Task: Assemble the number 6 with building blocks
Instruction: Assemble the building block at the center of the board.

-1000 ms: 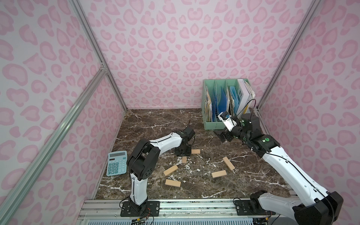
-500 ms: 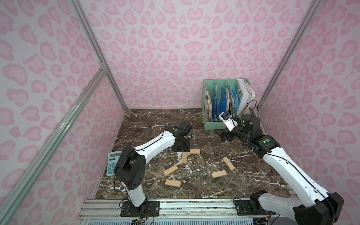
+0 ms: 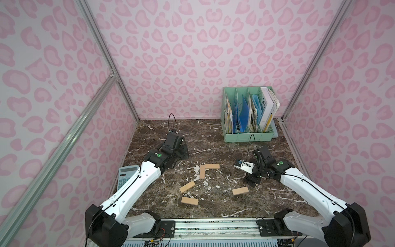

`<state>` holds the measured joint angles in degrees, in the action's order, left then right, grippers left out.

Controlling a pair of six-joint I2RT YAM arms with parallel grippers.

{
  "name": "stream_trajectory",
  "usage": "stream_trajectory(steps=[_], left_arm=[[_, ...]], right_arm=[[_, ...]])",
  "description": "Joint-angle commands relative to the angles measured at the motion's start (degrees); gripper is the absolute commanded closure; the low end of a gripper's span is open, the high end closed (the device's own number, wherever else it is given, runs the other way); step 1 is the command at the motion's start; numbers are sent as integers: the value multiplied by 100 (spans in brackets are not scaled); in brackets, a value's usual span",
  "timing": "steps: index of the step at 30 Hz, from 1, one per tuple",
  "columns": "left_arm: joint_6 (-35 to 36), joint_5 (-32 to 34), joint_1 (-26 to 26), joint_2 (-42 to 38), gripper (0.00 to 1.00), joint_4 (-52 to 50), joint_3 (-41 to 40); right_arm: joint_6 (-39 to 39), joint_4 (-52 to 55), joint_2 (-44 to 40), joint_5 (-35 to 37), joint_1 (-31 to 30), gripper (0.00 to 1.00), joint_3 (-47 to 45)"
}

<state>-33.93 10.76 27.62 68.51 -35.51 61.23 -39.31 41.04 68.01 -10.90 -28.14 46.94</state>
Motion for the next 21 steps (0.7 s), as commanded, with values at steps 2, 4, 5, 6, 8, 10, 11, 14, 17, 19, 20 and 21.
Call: stream_trajectory(steps=[2,4,5,6,8,10,11,14,17,19,20,21], left_arm=[[123,23,-11,-256,41,264,-334],[132,-21,-11,-343,42,324,-444],[149,-47,-11,-372,41,324,-475],[159,-49,-11,-390,41,287,-480],[151,-73,-11,-463,41,266,-531],[92,-96,-11,-564,41,369,-680],[65,-101,-11,-624,41,439,-769],[36,-101,-15,-742,41,553,-967],[37,-134,-11,-771,41,603,-1077],[36,-162,-11,-776,41,606,-1100],[36,-162,-11,-769,42,605,-1098],[36,-162,-11,-775,42,606,-1104]], right_arm=[[-703,588,376,-420,-245,10,110],[-912,779,560,-574,-607,14,160],[-909,828,633,-480,-840,15,121],[-911,900,715,-369,-1012,15,91],[-938,1069,911,-288,-1224,15,131],[-939,1035,1000,-300,-1322,15,192],[-947,1013,1069,-247,-1358,16,220],[-994,836,1274,168,-1380,19,230],[-1025,585,1375,296,-1378,19,206],[-1047,490,1455,317,-1378,20,153],[-1057,434,1490,321,-1370,20,108],[-1052,379,1508,333,-1374,20,62]])
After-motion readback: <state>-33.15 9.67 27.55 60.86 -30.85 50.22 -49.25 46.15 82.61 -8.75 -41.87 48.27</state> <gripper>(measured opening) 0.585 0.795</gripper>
